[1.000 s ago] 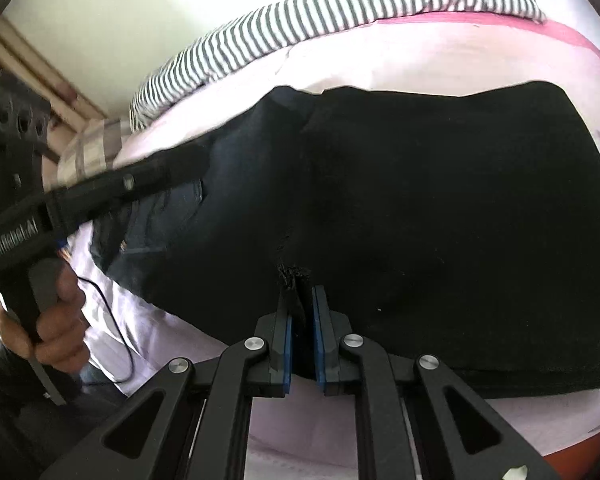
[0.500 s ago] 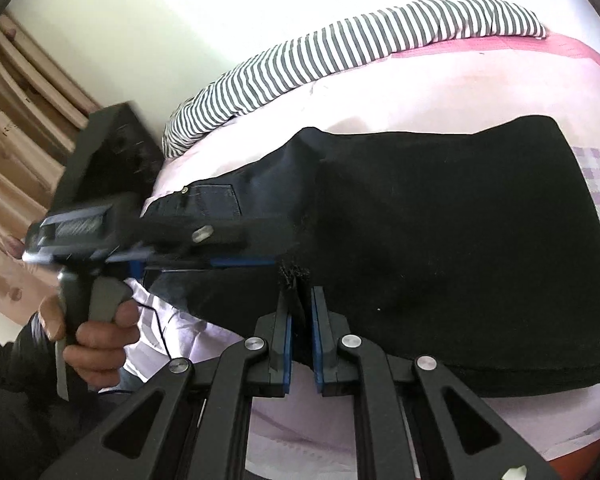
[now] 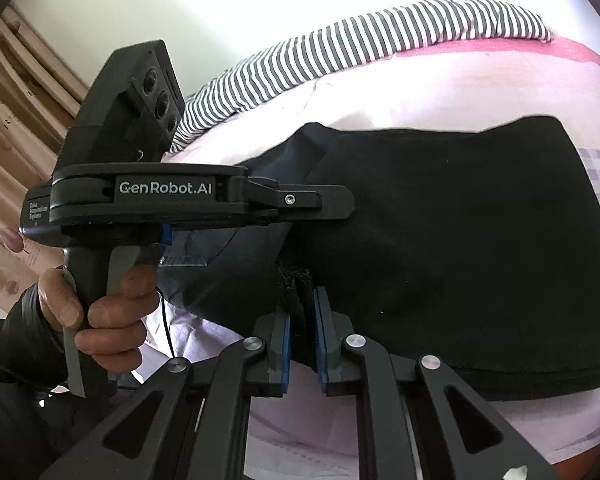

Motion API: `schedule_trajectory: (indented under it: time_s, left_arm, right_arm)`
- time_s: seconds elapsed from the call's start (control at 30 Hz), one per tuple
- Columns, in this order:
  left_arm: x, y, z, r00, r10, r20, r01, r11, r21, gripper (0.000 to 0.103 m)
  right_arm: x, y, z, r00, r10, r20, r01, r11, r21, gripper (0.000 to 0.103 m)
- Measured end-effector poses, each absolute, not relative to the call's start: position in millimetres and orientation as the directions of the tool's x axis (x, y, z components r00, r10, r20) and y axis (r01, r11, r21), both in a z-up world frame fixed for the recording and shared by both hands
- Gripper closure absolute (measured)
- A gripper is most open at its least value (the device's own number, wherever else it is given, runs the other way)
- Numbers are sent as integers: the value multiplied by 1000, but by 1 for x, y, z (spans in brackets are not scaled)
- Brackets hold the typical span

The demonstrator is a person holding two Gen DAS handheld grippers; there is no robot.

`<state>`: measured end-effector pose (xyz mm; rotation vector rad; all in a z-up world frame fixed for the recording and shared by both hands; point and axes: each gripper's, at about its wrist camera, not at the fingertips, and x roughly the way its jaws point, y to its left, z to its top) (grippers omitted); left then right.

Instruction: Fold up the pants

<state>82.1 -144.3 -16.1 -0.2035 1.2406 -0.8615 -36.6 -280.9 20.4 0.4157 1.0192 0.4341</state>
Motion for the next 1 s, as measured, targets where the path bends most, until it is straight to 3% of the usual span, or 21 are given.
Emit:
schedule_trajectory:
  time_s: [0.1,0.27,0.43,0.6,0.8,1.0]
  left_arm:
    - [81,-146,-14,108,-615,-781,497,714,-493,98]
    - [80,-144,-41,135,-489,-862,528,772,-355,93]
    - [77,-134,-42,169,-453,-875,562,774,-292,89]
    - [78,-111,-29,243,-403,-882,558,802,-213,88]
    - [61,-106,-6,272,-494,-825,601,758,-255,86]
    - [41,-139,-15,189,-526,-829,675,683,-279,86]
  right_arm:
    - [-33,-276,18,446,538,-715,-160,834,528,89]
    - [-28,-262,1,378,546,-748,-166,835,525,76]
    - [-30,-259,0,338,578,-743,-184,814,551,62]
    - [-38,-266,18,297,585,-755,-234,811,536,60]
    - [-27,-327,54,498,394,-772,-124,914,386,60]
    - [24,-378,45,535,160,-829,90,965,245,62]
